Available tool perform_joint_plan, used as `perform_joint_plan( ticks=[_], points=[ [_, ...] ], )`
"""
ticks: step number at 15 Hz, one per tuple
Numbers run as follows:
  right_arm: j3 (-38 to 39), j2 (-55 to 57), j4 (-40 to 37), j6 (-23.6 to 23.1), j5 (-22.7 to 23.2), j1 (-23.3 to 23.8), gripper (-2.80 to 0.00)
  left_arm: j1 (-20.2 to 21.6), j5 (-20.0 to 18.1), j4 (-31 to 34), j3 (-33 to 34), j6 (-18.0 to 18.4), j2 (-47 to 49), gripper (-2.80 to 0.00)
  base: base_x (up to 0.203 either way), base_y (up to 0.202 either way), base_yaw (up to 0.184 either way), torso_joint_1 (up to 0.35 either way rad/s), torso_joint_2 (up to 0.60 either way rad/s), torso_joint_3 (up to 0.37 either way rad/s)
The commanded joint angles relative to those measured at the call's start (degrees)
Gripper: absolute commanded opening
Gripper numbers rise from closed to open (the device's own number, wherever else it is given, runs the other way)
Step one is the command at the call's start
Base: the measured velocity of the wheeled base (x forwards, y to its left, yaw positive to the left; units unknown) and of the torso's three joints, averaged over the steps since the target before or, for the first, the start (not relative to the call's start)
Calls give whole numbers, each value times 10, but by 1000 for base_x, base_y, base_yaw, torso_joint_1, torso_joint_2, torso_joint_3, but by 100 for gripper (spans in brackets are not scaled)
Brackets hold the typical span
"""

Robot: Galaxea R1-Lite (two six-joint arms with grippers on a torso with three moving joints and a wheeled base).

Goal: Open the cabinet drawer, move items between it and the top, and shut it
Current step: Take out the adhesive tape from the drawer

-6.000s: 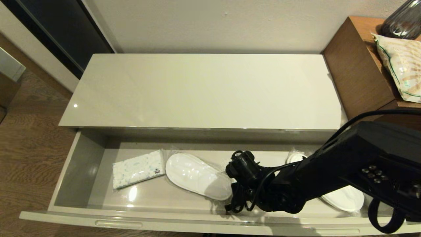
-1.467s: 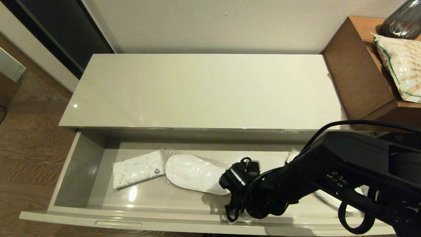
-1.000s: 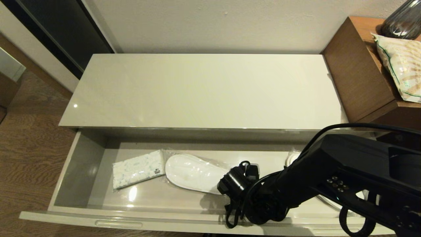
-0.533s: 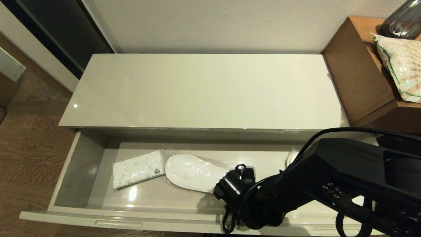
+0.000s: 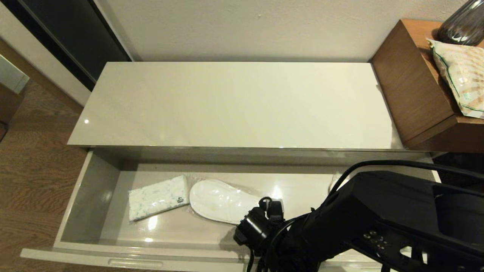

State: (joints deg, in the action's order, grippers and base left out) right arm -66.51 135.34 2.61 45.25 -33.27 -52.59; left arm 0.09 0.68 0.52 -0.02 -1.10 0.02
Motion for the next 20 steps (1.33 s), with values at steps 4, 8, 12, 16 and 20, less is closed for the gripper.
perform_joint_plan(
  ticks=[4, 8, 12, 16, 20],
  points=[
    [-17, 4, 2, -1, -2, 3, -280, 0, 0, 0, 0, 0, 1, -280, 0, 0, 0, 0, 0, 0],
    [-55, 0, -23, -10, 25, 33, -280, 0, 0, 0, -1, 0, 1, -280, 0, 0, 0, 0, 0, 0],
    [-74, -3, -35, -12, 56, 33, -280, 0, 0, 0, 0, 0, 1, -280, 0, 0, 0, 0, 0, 0],
    [-82, 1, -42, -14, 62, 41, -280, 0, 0, 0, 0, 0, 1, -280, 0, 0, 0, 0, 0, 0],
    [-80, 6, -40, -12, 63, 41, -280, 0, 0, 0, 0, 0, 1, -280, 0, 0, 0, 0, 0, 0]
  ],
)
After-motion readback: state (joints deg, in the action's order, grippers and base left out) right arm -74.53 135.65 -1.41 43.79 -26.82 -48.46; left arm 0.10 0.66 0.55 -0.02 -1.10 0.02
